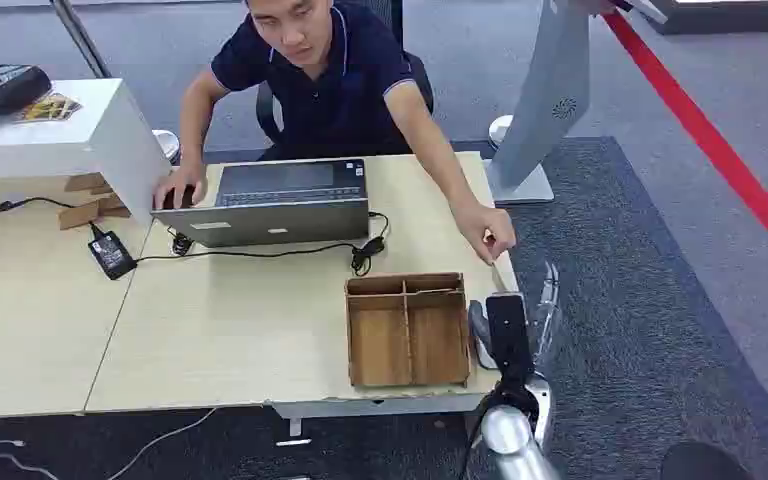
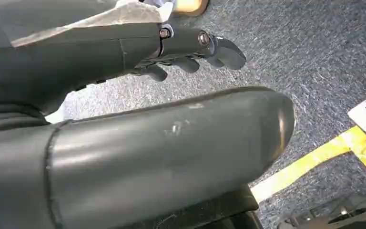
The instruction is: Pass the card to the sensor for recognition and then transmit it.
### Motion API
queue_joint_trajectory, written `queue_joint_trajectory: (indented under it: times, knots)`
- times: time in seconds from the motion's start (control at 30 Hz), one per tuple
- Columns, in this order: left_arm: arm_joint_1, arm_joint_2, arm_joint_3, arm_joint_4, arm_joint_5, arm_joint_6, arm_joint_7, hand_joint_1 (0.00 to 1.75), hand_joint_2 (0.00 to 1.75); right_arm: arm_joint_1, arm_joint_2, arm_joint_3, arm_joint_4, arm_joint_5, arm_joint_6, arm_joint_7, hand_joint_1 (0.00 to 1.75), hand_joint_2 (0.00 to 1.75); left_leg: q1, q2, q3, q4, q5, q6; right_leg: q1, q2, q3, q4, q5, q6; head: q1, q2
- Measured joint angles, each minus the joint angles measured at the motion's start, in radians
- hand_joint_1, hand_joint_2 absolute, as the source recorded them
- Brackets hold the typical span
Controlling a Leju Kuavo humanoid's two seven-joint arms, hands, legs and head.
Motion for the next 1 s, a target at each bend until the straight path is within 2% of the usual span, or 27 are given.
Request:
queue_joint_trajectory:
  times: [0.03, 0.07, 0.1, 0.13, 1.0]
  knots:
    - [0.0, 0.0, -0.002, 0.0, 0.0, 0.0, 0.0, 0.0, 0.0, -0.002, -0.001, 0.0, -0.002, 0.001, 0.0, 0.003, 0.12, 1.75, 0.0, 0.0, 0.0, 0.0, 0.0, 0.0, 0.0, 0.0, 0.0, 0.0, 0.0, 0.0, 0.0, 0.0]
    - [0.0, 0.0, -0.003, 0.0, 0.0, 0.0, 0.0, 0.0, 0.0, -0.002, -0.002, 0.0, -0.004, 0.002, 0.0, 0.003, 0.12, 1.75, 0.0, 0.0, 0.0, 0.0, 0.0, 0.0, 0.0, 0.0, 0.0, 0.0, 0.0, 0.0, 0.0, 0.0]
    - [0.0, 0.0, -0.004, 0.0, 0.0, 0.0, 0.0, 0.0, 0.0, -0.002, -0.002, 0.0, -0.005, 0.002, 0.0, 0.003, 1.52, 1.75, 0.0, 0.0, 0.0, 0.0, 0.0, 0.0, 0.0, 0.0, 0.0, 0.0, 0.0, 0.0, 0.0, 0.0]
    - [0.0, 0.0, -0.004, 0.0, 0.0, 0.0, 0.0, 0.0, 0.0, -0.002, -0.003, 0.0, -0.007, 0.0, 0.0, 0.003, 1.75, 1.75, 0.0, 0.0, 0.0, 0.0, 0.0, 0.0, 0.0, 0.0, 0.0, 0.0, 0.0, 0.0, 0.0, 0.0]
    - [0.0, 0.0, -0.005, 0.0, 0.003, 0.0, 0.0, 0.0, 0.0, 0.0, -0.006, 0.001, -0.01, -0.016, 0.0, -0.005, 1.75, 1.75, 0.0, 0.0, 0.0, 0.0, 0.0, 0.0, 0.0, 0.0, 0.0, 0.0, 0.0, 0.0, 0.0, 0.0]
